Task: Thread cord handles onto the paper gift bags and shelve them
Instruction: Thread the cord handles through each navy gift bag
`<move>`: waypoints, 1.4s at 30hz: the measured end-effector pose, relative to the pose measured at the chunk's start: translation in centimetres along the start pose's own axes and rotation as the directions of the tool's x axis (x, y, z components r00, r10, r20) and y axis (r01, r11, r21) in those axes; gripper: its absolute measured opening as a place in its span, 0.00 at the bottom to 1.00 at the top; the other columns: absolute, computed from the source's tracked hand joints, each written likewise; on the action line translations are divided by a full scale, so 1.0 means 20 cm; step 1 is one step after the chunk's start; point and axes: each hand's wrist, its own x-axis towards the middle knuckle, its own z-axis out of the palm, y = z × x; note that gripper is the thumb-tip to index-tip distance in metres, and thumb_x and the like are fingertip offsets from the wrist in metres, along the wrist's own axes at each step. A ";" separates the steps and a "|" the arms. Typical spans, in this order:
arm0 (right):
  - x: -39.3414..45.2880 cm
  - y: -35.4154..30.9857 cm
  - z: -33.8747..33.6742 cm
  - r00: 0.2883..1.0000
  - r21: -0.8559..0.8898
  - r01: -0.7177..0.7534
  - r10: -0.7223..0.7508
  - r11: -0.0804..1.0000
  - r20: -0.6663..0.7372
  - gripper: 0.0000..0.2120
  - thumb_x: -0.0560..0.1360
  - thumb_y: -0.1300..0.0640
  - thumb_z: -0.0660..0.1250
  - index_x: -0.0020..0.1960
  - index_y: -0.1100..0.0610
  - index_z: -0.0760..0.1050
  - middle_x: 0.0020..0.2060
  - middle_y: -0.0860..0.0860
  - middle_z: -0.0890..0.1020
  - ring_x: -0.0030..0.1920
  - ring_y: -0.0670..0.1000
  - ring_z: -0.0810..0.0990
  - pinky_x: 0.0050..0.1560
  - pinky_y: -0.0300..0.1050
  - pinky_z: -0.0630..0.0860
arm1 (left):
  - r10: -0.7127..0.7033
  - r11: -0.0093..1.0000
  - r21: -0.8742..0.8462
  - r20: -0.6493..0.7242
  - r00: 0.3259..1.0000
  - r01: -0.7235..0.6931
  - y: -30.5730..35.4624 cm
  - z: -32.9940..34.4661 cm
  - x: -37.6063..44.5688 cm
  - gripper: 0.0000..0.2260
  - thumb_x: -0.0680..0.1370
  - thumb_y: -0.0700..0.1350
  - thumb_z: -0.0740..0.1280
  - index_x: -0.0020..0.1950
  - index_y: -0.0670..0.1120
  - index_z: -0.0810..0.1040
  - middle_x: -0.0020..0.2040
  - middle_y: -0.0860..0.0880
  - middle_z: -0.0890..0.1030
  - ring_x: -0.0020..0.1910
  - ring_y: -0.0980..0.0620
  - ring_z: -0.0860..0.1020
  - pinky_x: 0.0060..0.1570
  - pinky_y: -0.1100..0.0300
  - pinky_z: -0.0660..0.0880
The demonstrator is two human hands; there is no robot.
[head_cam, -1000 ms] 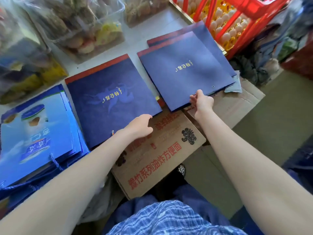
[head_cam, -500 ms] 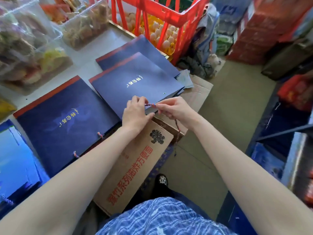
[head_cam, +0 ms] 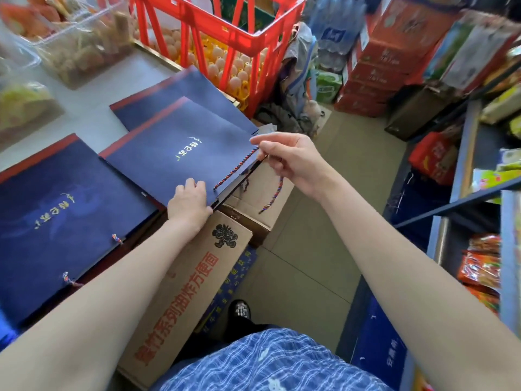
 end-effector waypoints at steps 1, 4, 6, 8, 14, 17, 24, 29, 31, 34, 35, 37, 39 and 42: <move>0.01 -0.03 -0.03 0.997 0.033 0.026 -0.023 0.999 -0.072 0.09 0.78 0.66 0.61 0.47 0.59 0.79 0.30 0.49 0.79 0.24 0.44 0.64 0.25 0.33 0.57 | -0.004 0.999 0.034 0.014 1.000 0.004 -0.01 0.01 -0.01 0.13 0.76 0.43 0.65 0.57 0.39 0.69 0.58 0.41 0.70 0.58 0.41 0.69 0.44 0.52 0.69; 0.03 -0.08 -0.14 0.933 0.183 0.127 -0.055 0.975 -0.355 0.10 0.78 0.68 0.60 0.43 0.60 0.78 0.26 0.49 0.80 0.22 0.43 0.67 0.23 0.32 0.61 | 0.013 0.993 0.113 0.024 1.000 -0.016 -0.05 0.01 -0.02 0.09 0.76 0.40 0.63 0.55 0.39 0.70 0.56 0.41 0.71 0.55 0.40 0.71 0.42 0.53 0.66; 0.04 -0.08 -0.18 0.873 0.261 0.193 -0.044 0.946 -0.486 0.10 0.78 0.68 0.60 0.42 0.60 0.76 0.25 0.49 0.79 0.21 0.43 0.68 0.21 0.32 0.62 | 0.013 0.996 0.087 0.012 1.000 -0.014 -0.08 -0.02 -0.02 0.08 0.75 0.40 0.62 0.53 0.39 0.71 0.54 0.41 0.73 0.53 0.39 0.73 0.42 0.53 0.68; 0.04 -0.04 -0.20 0.835 0.271 0.195 -0.014 0.943 -0.551 0.10 0.78 0.67 0.59 0.42 0.59 0.76 0.23 0.49 0.78 0.19 0.42 0.66 0.19 0.32 0.60 | 0.018 0.998 0.054 0.022 1.000 -0.019 -0.09 -0.05 -0.02 0.08 0.74 0.41 0.63 0.50 0.39 0.72 0.53 0.41 0.74 0.52 0.39 0.74 0.45 0.53 0.70; 0.06 0.27 -0.05 0.861 0.044 -0.376 0.367 0.925 -0.353 0.07 0.76 0.57 0.66 0.44 0.61 0.74 0.37 0.58 0.81 0.21 0.44 0.70 0.21 0.33 0.62 | 0.095 0.991 -0.089 -0.042 0.995 -0.098 0.02 -0.12 -0.07 0.04 0.71 0.42 0.65 0.40 0.42 0.73 0.45 0.42 0.76 0.46 0.40 0.75 0.45 0.53 0.71; 0.08 0.36 0.07 0.871 0.077 -0.346 0.350 0.935 -0.345 0.11 0.73 0.51 0.70 0.43 0.59 0.76 0.40 0.54 0.81 0.32 0.48 0.76 0.30 0.34 0.71 | 0.140 0.980 -0.125 -0.103 0.985 -0.152 0.10 -0.15 -0.11 0.05 0.71 0.43 0.66 0.40 0.41 0.75 0.43 0.44 0.77 0.45 0.42 0.75 0.43 0.55 0.68; 0.17 0.31 0.17 0.880 0.027 -0.194 0.186 0.981 -0.437 0.06 0.72 0.61 0.71 0.39 0.56 0.75 0.31 0.47 0.74 0.32 0.45 0.70 0.32 0.34 0.65 | 0.177 0.962 -0.190 -0.115 0.977 -0.197 0.20 -0.16 -0.16 0.05 0.72 0.42 0.65 0.42 0.41 0.75 0.44 0.44 0.76 0.43 0.43 0.75 0.41 0.58 0.66; 0.17 0.28 0.20 0.817 -0.146 -0.226 0.105 0.963 -0.567 0.04 0.73 0.62 0.68 0.45 0.62 0.81 0.38 0.55 0.82 0.40 0.49 0.75 0.41 0.39 0.70 | 0.294 0.945 -0.162 0.037 0.955 -0.284 0.19 -0.24 -0.17 0.07 0.76 0.44 0.62 0.49 0.43 0.78 0.50 0.45 0.76 0.51 0.44 0.75 0.50 0.56 0.69; 0.16 0.20 0.15 0.795 -0.224 -0.198 0.023 0.954 -0.606 0.05 0.73 0.63 0.65 0.43 0.62 0.80 0.36 0.54 0.79 0.41 0.53 0.76 0.43 0.42 0.70 | 0.301 0.941 -0.156 -0.016 0.953 -0.300 0.15 -0.31 -0.16 0.09 0.77 0.42 0.61 0.53 0.44 0.78 0.53 0.46 0.77 0.55 0.45 0.75 0.55 0.55 0.70; 0.14 -0.05 0.01 0.775 -0.423 -0.106 -0.192 0.900 -0.603 0.06 0.73 0.63 0.61 0.43 0.60 0.78 0.39 0.57 0.81 0.46 0.60 0.79 0.48 0.50 0.74 | 0.293 0.922 -0.214 -0.155 0.943 -0.321 0.17 -0.43 -0.14 0.09 0.75 0.40 0.62 0.53 0.44 0.78 0.55 0.46 0.78 0.56 0.46 0.76 0.56 0.54 0.70; 0.13 -0.14 -0.03 0.785 -0.515 -0.083 -0.262 0.853 -0.561 0.07 0.74 0.62 0.61 0.45 0.61 0.78 0.42 0.60 0.82 0.48 0.60 0.79 0.49 0.52 0.74 | 0.295 0.908 -0.239 -0.216 0.931 -0.344 0.20 -0.49 -0.13 0.10 0.75 0.39 0.62 0.53 0.44 0.79 0.55 0.46 0.78 0.55 0.46 0.77 0.56 0.53 0.71; 0.09 -0.33 -0.10 0.837 -0.718 -0.058 -0.357 0.694 -0.414 0.08 0.76 0.62 0.61 0.49 0.62 0.78 0.47 0.61 0.81 0.51 0.60 0.78 0.51 0.52 0.74 | 0.317 0.857 -0.291 -0.353 0.880 -0.426 0.27 -0.59 -0.11 0.11 0.75 0.37 0.63 0.55 0.43 0.78 0.56 0.45 0.78 0.55 0.45 0.78 0.57 0.52 0.72; 0.02 -0.50 -0.11 0.904 -0.868 0.003 -0.373 0.497 -0.211 0.08 0.77 0.60 0.61 0.51 0.59 0.77 0.49 0.58 0.80 0.52 0.59 0.77 0.52 0.50 0.73 | 0.331 0.798 -0.314 -0.486 0.809 -0.515 0.33 -0.70 -0.12 0.14 0.76 0.35 0.63 0.60 0.43 0.76 0.61 0.45 0.76 0.56 0.45 0.77 0.58 0.52 0.74; -0.09 -0.63 -0.06 0.956 -0.945 0.149 -0.285 0.292 0.063 0.06 0.77 0.60 0.62 0.51 0.57 0.76 0.47 0.52 0.76 0.48 0.52 0.73 0.48 0.45 0.70 | 0.441 0.751 -0.148 -0.613 0.656 -0.643 0.38 -0.83 -0.16 0.22 0.75 0.32 0.61 0.69 0.42 0.68 0.72 0.46 0.65 0.62 0.41 0.74 0.57 0.51 0.74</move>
